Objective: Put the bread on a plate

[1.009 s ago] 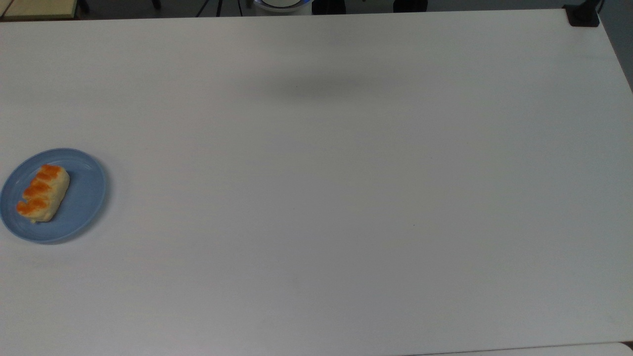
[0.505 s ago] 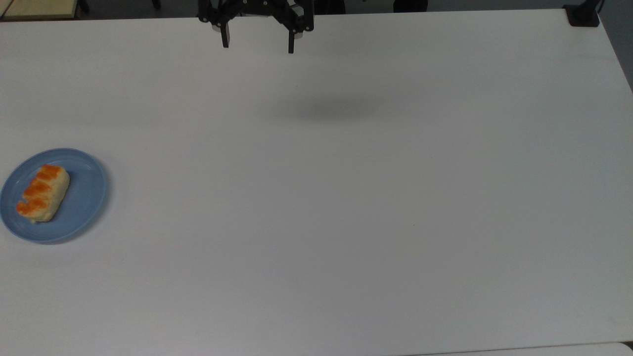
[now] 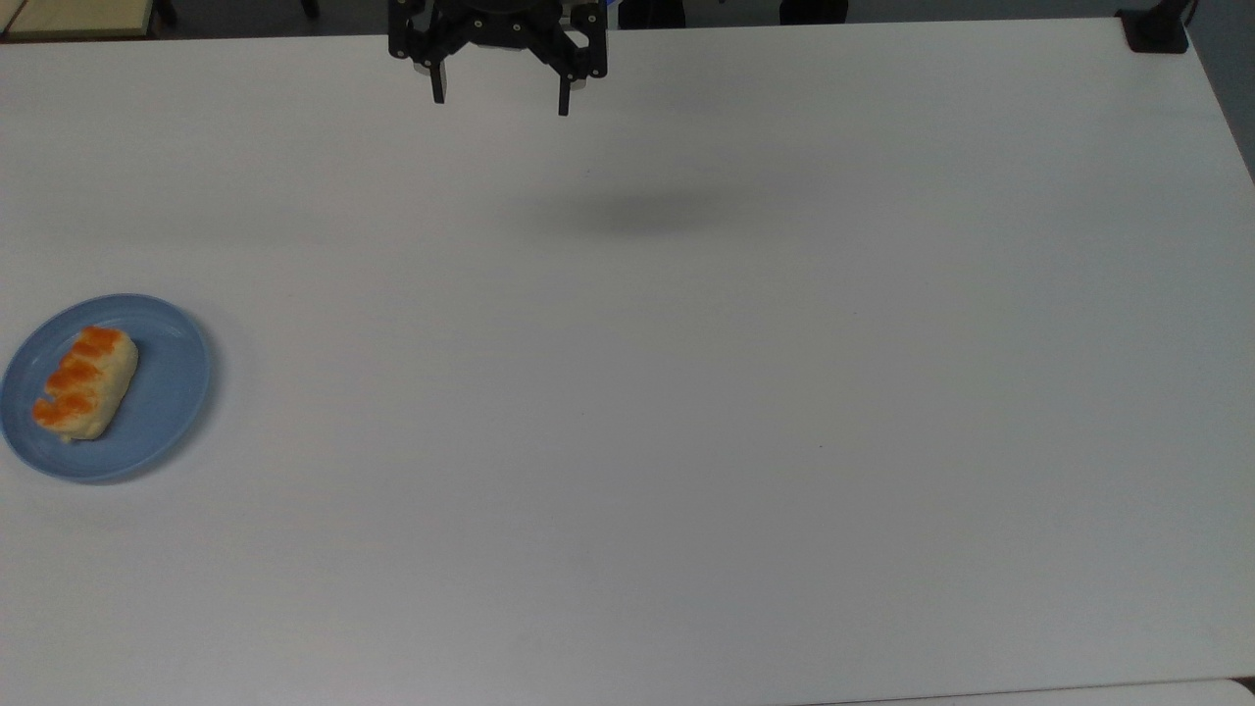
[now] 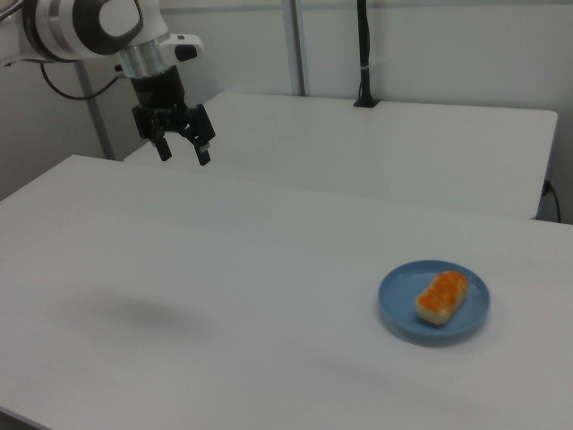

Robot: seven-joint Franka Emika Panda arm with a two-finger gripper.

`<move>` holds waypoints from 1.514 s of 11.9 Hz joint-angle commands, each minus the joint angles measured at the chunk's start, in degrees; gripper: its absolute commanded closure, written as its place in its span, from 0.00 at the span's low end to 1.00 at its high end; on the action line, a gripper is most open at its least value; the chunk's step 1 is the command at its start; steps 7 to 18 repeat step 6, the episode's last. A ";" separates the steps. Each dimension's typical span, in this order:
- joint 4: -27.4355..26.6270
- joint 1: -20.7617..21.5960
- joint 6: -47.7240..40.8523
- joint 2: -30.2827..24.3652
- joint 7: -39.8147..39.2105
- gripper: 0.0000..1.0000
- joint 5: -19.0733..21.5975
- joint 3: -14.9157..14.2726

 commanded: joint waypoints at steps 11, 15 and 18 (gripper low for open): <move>-2.23 2.54 -0.34 -2.09 -0.63 0.00 0.03 -2.65; -2.23 2.54 -0.34 -2.09 -0.63 0.00 0.03 -2.65; -2.23 2.54 -0.34 -2.09 -0.63 0.00 0.03 -2.65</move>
